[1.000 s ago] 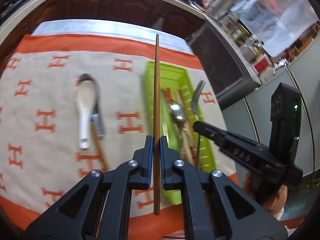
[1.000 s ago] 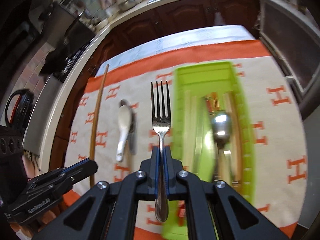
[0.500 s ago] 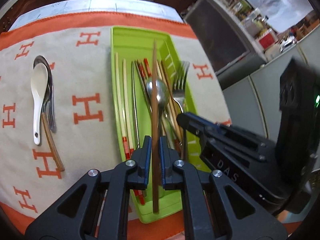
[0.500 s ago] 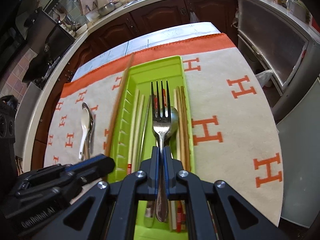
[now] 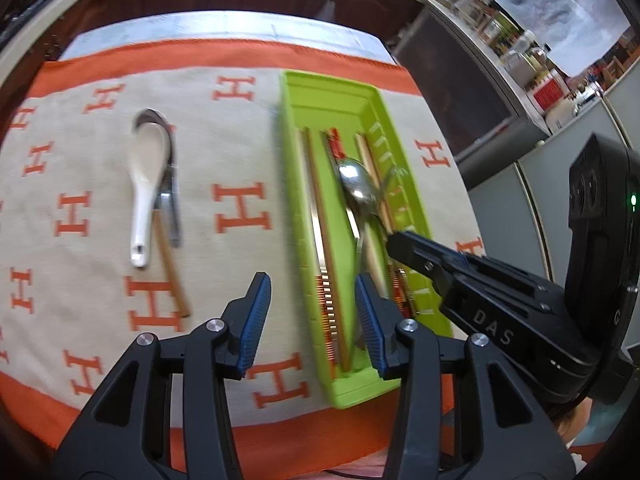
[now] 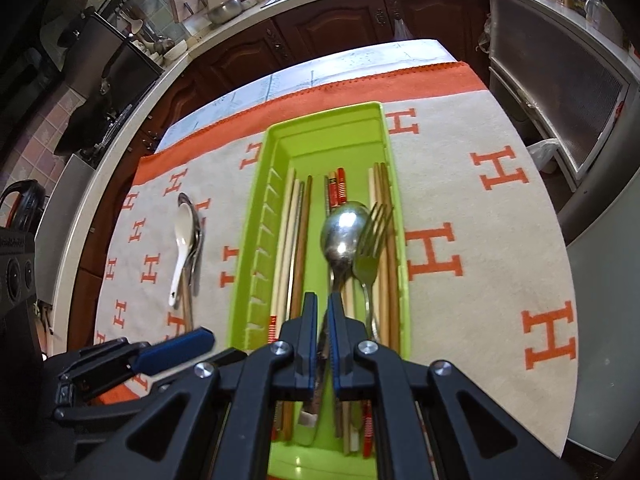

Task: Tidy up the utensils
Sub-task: 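Open both grippers to release the chopstick and fork in the tray, then move both grippers back over the white ceramic spoon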

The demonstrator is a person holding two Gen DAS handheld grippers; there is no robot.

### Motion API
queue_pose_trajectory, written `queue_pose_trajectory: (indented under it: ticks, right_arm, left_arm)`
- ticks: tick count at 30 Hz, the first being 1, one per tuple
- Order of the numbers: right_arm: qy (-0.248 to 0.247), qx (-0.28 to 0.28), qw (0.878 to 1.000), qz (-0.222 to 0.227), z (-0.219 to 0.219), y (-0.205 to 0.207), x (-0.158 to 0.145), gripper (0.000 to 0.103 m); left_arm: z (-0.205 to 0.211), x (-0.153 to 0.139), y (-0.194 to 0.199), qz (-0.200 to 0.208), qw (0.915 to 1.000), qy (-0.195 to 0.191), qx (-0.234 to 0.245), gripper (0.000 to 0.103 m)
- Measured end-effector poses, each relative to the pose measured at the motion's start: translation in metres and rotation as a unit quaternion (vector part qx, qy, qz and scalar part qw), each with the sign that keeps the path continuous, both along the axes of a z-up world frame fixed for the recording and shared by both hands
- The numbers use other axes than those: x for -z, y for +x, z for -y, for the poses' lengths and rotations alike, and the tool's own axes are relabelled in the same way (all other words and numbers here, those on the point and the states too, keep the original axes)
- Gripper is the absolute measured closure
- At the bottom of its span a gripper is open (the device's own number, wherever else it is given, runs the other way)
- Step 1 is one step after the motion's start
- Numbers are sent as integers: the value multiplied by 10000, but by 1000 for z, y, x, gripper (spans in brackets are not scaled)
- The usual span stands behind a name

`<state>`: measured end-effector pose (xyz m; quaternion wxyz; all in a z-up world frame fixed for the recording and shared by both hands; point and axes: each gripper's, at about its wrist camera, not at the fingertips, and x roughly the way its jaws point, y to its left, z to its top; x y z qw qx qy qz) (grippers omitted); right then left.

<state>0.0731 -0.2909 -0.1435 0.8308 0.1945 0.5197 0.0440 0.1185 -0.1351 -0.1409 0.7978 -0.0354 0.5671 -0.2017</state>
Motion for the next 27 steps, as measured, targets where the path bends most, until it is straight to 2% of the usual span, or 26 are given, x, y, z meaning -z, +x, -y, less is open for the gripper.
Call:
queue_pose_trajectory:
  ticks: [14,18,27]
  right_arm:
    - [18,-202,9998,83,-41,-14,-16,98]
    - [-21,-292,9995,93,-53,-16,-18,98]
    - [-110,-432,9990,21,-78,-12,-20,98]
  left_arm:
    - [-70,-11,-12,370,9974,267,-560,62]
    - [-83,-10,-13,377,9963,400,-666,62]
    - [-113,-4,-10,368,9946,395,-883,62]
